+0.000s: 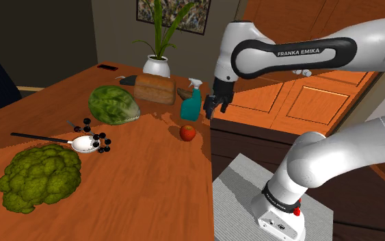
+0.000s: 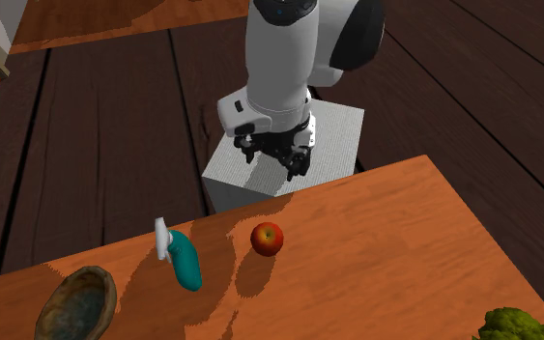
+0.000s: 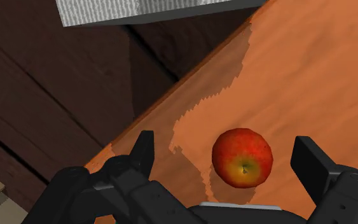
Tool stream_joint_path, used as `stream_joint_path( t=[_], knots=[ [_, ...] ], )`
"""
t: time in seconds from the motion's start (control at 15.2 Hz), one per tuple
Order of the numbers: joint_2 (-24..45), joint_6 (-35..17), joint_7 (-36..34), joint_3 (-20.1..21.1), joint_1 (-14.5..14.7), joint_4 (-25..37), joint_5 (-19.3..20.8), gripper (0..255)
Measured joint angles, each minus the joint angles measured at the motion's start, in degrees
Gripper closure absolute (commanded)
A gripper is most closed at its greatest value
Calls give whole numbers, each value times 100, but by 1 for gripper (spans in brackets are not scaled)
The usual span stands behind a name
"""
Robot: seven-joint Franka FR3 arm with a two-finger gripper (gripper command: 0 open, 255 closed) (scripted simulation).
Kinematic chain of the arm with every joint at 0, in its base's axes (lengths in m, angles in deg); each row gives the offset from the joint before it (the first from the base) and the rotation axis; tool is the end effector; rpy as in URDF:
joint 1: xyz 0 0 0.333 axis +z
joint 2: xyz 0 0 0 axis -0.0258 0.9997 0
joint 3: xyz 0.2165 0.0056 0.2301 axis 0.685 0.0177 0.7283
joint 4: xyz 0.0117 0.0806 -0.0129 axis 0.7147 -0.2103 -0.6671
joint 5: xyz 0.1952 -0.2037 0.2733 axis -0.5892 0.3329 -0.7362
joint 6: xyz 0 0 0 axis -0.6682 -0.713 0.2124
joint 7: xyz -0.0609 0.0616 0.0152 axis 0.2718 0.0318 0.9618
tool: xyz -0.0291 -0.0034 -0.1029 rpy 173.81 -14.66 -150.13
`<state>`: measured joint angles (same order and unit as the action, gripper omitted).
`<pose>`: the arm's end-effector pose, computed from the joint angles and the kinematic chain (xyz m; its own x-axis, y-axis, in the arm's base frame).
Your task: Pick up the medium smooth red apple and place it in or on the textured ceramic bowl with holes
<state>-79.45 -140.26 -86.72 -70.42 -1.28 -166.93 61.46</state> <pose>0.3543 0.0431 0.4753 0.9896 -0.1439 0.0025 -0.1438 -0.9879 0.0575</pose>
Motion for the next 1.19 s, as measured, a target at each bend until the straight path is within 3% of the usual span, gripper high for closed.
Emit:
stream_joint_path(
  t=[0.59, 1.19],
  knots=[
    [1723, -2167, -420, 297, -47, -185, 41, 0],
    [2403, -3061, -582, 378, -92, -362, 162, 0]
  ],
)
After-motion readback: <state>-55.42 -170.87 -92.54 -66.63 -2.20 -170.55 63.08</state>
